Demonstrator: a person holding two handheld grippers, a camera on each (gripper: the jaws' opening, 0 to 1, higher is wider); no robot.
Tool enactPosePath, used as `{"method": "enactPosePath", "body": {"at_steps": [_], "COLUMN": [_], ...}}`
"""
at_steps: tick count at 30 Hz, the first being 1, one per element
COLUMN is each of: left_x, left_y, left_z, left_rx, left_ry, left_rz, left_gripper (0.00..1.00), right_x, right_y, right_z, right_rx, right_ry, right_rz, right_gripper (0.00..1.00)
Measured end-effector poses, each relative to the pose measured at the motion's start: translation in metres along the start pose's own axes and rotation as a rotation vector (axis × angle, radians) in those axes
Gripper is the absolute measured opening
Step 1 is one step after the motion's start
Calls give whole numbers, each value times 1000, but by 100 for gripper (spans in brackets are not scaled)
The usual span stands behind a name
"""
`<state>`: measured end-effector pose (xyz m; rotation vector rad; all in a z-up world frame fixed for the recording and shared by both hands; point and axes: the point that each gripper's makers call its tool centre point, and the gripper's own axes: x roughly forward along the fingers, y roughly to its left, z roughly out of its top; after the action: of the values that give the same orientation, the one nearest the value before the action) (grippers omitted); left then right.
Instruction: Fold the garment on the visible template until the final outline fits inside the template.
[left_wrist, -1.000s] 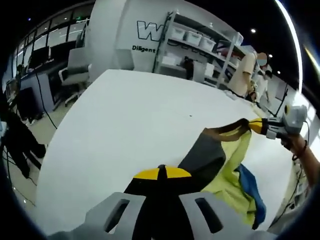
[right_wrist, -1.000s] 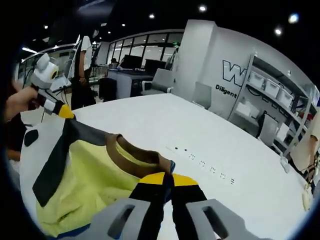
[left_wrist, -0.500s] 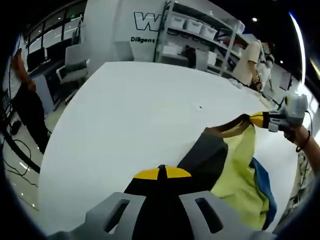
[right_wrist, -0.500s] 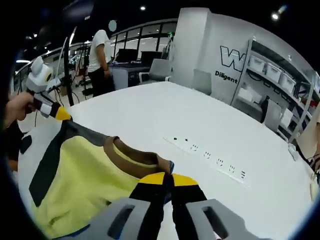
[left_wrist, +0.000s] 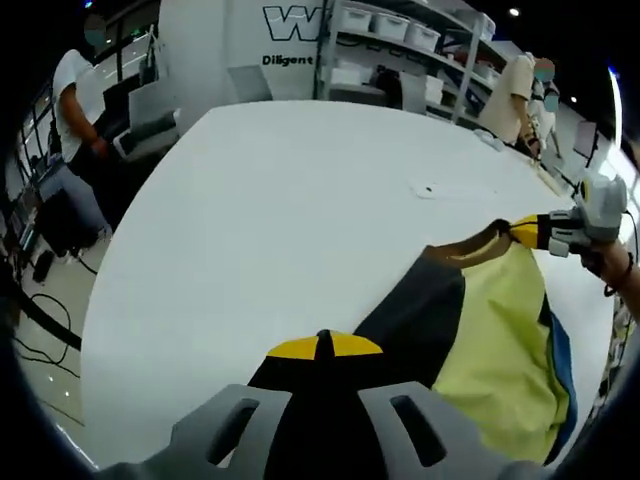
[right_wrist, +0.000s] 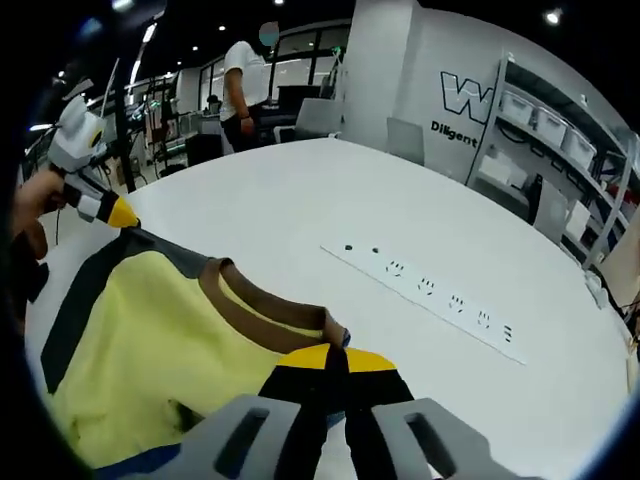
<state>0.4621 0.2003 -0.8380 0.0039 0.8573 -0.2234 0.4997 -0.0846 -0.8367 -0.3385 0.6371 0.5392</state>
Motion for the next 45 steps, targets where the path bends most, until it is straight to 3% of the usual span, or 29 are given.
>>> {"method": "enactPosePath", "body": {"at_steps": [11,21,32,35,39,45], "left_x": [4,15,18,10,0,-11], "left_y": [-11,-4,0,6,8,-2], "left_z": [-17,-15,-11,4,17,17], "left_rx": [60,122,99,138,114,100], "left_ry": [26,11,10,-41,-83,-86], "left_rz": [33,54,47,76,85,59], "left_gripper": [0,0,3,5,22,41], "right_x": [14,19,24,19,12,1], "right_y": [-4,-6,-8,-8,-6,5], "right_z": [-11,-14,-12,0,12,12], "right_rx": [46,70,171,223,265,301], "right_ry": [28,38,21,-29,-74,-68], "right_rz": [-16,-48,-46,-31,-13,10], "right_gripper": [0,0,1,9,21,41]}}
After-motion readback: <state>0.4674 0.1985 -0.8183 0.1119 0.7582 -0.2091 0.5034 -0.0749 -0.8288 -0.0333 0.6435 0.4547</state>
